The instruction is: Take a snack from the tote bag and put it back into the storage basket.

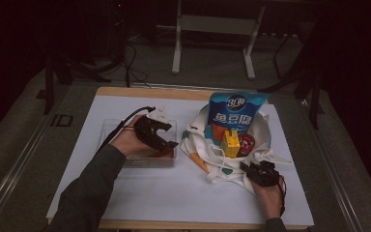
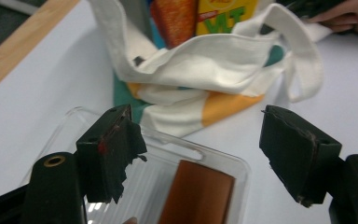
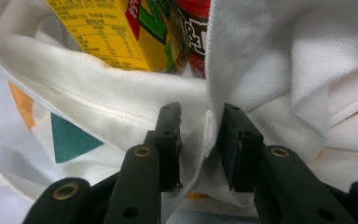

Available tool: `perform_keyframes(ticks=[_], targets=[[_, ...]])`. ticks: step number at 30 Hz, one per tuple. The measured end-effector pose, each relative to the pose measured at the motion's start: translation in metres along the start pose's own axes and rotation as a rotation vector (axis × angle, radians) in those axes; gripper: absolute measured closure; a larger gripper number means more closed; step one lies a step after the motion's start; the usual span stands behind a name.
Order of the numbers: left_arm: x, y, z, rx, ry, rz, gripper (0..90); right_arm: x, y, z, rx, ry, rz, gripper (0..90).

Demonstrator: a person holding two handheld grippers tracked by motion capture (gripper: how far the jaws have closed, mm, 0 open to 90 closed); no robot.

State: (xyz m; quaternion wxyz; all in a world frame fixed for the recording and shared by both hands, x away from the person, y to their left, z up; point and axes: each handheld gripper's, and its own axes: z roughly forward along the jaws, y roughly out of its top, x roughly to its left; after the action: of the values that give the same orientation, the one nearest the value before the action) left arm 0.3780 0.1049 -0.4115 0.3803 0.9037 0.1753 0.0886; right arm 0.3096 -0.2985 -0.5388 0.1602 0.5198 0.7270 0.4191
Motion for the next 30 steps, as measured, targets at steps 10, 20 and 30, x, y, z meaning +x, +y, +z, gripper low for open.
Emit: perform_keyframes(ticks=[10, 20, 30], targets=[[0.000, 0.005, -0.004, -0.050, 0.025, -0.028, 29.1, 0.000, 0.000, 0.000, -0.001, 0.000, -0.005, 68.9], [-0.004, 0.016, -0.001, -0.077, 0.038, -0.022, 29.2, 0.000, 0.000, 0.000, -0.002, 0.000, -0.004, 68.9], [-0.007, 0.030, 0.007, -0.092, 0.029, -0.015, 29.2, 0.000, 0.000, 0.000, -0.003, 0.001, -0.003, 68.9]])
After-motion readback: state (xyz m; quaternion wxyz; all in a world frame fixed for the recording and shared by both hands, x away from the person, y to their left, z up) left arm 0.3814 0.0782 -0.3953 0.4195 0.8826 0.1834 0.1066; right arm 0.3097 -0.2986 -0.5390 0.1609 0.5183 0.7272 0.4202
